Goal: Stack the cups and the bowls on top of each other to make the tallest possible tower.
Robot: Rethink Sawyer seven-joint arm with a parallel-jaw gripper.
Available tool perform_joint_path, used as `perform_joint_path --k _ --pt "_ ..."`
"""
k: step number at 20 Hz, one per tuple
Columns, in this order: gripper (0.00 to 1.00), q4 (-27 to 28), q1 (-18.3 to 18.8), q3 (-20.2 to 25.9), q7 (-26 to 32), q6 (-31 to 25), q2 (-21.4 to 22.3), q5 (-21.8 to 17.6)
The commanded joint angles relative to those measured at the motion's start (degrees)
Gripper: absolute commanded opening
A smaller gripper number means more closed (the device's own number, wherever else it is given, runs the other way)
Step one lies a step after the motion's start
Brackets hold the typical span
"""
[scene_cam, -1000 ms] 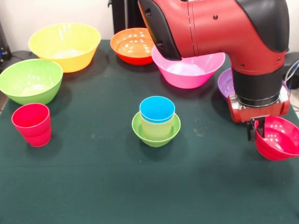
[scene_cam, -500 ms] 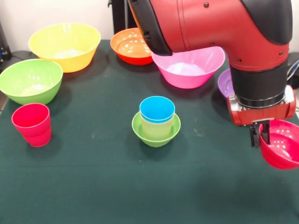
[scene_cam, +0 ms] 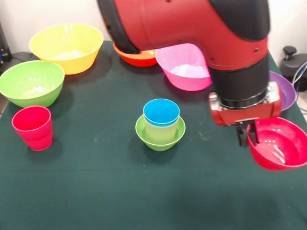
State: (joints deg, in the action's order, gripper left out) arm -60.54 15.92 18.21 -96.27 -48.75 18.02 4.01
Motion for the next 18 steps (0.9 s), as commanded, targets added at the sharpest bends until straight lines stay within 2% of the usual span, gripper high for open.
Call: perform_joint_path --k 1,10,18 --pt "0.0 1.4 2.9 5.1 5.4 -9.2 0.9 0.3" --pt "0.0 1.8 4.6 6.4 5.6 -13.1 0.7 -0.4" --pt "0.0 -3.2 7.8 7.6 7.8 -14.2 3.0 -0.7"
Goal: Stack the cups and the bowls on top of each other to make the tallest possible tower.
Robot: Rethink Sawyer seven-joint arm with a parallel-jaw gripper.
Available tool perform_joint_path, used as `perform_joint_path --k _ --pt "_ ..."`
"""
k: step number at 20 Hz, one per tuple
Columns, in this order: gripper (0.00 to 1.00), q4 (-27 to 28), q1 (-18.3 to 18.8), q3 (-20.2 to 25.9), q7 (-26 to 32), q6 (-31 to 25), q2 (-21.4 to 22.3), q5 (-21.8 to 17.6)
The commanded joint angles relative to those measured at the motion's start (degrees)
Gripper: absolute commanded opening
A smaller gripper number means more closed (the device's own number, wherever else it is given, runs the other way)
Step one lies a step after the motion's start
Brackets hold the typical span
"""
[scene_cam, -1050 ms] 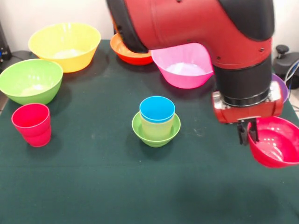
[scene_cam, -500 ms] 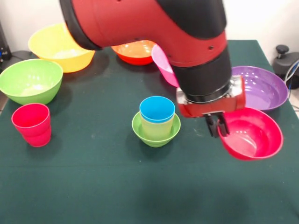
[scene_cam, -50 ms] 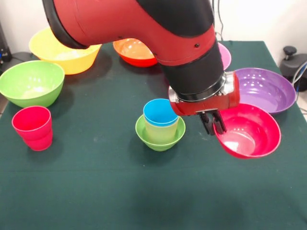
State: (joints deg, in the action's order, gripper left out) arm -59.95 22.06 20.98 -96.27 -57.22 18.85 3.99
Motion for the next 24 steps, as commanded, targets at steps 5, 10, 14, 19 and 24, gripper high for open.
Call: perform_joint_path --k 5,10,14,19,24 --pt "0.0 -3.6 3.4 5.9 9.0 -7.9 2.1 -1.3" --pt "0.0 -3.2 4.7 6.3 10.3 -10.1 2.1 -2.4" --pt "0.0 -1.0 5.3 6.2 12.3 -13.4 1.7 -4.2" --pt "0.0 0.0 5.9 6.2 14.2 -15.4 1.3 -6.7" --pt "0.0 -1.0 6.5 6.6 15.2 -16.1 1.9 -9.0"
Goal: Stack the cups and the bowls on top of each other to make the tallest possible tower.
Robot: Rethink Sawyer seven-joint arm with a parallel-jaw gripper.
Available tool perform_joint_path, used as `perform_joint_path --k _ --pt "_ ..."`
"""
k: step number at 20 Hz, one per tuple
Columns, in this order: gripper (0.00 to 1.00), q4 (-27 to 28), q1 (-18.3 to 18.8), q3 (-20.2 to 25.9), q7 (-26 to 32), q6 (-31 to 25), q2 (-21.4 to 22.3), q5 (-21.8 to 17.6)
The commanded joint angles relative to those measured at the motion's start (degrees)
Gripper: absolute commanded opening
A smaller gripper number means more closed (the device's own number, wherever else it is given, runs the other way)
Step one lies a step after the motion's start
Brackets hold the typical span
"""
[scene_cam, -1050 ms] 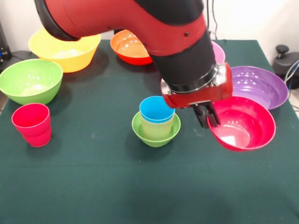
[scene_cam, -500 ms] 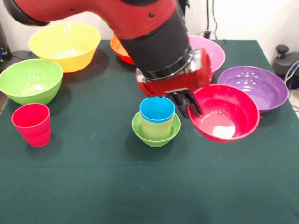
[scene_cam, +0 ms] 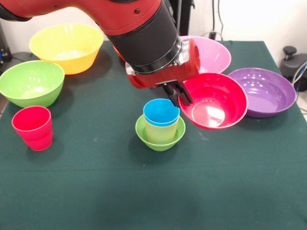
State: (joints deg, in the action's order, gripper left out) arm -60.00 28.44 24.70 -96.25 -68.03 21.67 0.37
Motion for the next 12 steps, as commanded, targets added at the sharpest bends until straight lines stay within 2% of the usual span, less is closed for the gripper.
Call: perform_joint_path --k 1,12 --pt "0.0 -1.6 0.5 3.1 15.6 -4.9 -0.7 -5.8" --pt "0.0 -2.9 3.2 5.3 17.7 -4.1 -1.0 -8.7"
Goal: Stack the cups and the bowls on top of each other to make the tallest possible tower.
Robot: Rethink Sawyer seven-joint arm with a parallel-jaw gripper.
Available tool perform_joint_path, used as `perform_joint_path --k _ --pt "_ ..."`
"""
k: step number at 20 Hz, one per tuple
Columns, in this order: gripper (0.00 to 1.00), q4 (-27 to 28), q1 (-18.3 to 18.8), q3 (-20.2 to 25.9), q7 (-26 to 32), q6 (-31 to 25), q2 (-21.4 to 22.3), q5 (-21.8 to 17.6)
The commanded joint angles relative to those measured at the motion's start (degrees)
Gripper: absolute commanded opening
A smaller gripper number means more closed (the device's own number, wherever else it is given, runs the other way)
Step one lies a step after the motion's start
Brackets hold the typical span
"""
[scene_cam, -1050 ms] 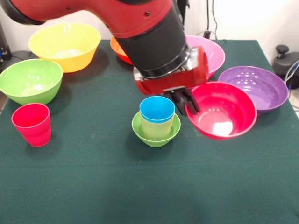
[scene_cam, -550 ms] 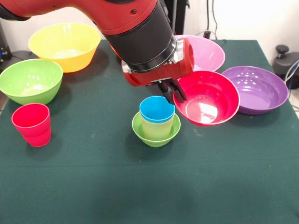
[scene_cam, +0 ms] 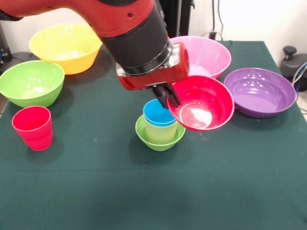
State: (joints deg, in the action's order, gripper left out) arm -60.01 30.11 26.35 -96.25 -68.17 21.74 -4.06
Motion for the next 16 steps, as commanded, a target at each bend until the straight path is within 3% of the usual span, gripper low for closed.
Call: perform_joint_path --k 1,16 --pt "0.0 -3.3 2.0 3.7 18.0 -3.9 -1.0 -4.7" --pt "0.0 -1.8 4.2 6.5 19.1 -6.4 -2.4 -7.8"
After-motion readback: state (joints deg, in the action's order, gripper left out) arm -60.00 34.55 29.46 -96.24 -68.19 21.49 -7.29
